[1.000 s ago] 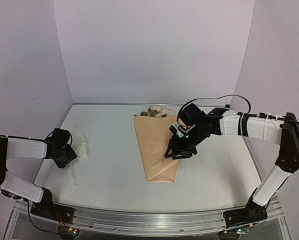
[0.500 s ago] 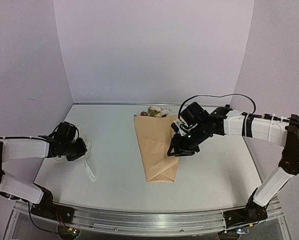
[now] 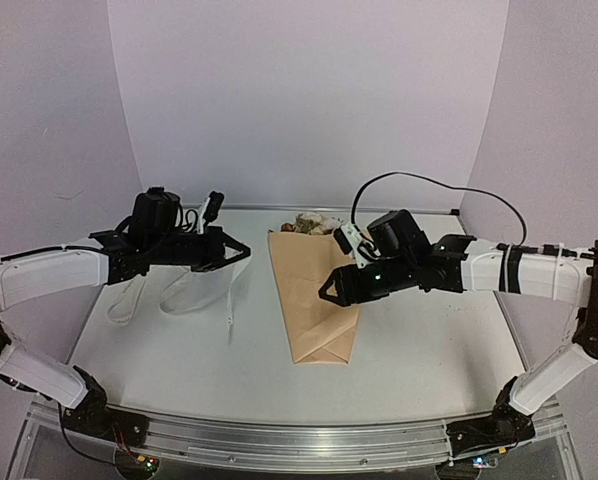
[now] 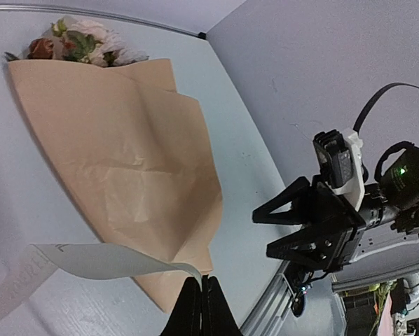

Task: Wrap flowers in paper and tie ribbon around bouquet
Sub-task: Pick up the corner of the board from the right side of the ribbon, then pass from the right arm to the left

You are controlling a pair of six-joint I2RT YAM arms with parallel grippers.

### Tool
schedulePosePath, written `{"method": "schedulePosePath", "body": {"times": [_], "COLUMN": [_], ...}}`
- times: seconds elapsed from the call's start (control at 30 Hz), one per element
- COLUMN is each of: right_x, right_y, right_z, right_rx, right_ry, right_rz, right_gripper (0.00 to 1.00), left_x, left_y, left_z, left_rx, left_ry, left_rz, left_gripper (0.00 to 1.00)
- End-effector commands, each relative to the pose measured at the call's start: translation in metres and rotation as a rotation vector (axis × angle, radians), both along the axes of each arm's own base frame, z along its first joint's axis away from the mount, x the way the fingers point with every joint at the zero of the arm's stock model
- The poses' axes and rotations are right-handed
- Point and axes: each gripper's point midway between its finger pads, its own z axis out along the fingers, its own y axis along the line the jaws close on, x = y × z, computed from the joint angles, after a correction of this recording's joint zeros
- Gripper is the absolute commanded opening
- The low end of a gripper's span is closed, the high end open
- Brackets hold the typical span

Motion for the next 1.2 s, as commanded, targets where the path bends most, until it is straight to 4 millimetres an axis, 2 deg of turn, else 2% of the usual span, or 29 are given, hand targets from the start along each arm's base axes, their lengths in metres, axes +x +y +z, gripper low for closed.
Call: {"method": "schedulePosePath", "body": {"times": [0.0,0.13,0.23,0.37,0.47,0.63,0.8,0.97,1.17], "right_x": [0.001,-0.003,0.005,0.017,0.020,0.022,0.014,0.015,0.022], "right_y": [0.033,0.040,0.035,0.043,0.044,0.055,0.066,0.060,0.068], "right_z": [0.054,0.058,0.052,0.059,0.058,0.068,0.078,0.065,0.059], "right_rx": [0.199,0.196,0.148,0.190,0.165,0.199,0.244,0.150,0.117], "right_ry": [-0.172,-0.205,-0.258,-0.347,-0.412,-0.517,-0.561,-0.682,-0.843], "right_rz": [0.075,0.093,0.058,0.046,0.082,0.140,0.225,0.285,0.341], "right_gripper": [0.58,0.62,0.65,0.69,0.69,0.78,0.78,0.85,0.86], "left_x": [0.008,0.017,0.012,0.004,-0.003,-0.016,-0.037,-0.056,-0.075], "left_y": [-0.028,-0.046,-0.066,-0.083,-0.091,-0.091,-0.094,-0.087,-0.082], "left_z": [0.035,0.031,0.031,0.034,0.050,0.067,0.088,0.101,0.113], "left_rx": [-0.058,-0.100,-0.176,-0.230,-0.275,-0.277,-0.337,-0.346,-0.374], "left_ry": [-0.061,0.026,0.084,0.128,0.122,0.079,0.046,0.014,-0.016], "left_rz": [-0.032,0.022,-0.013,-0.057,-0.123,-0.192,-0.323,-0.400,-0.485], "left_gripper": [0.00,0.00,0.00,0.00,0.00,0.00,0.00,0.00,0.00]}}
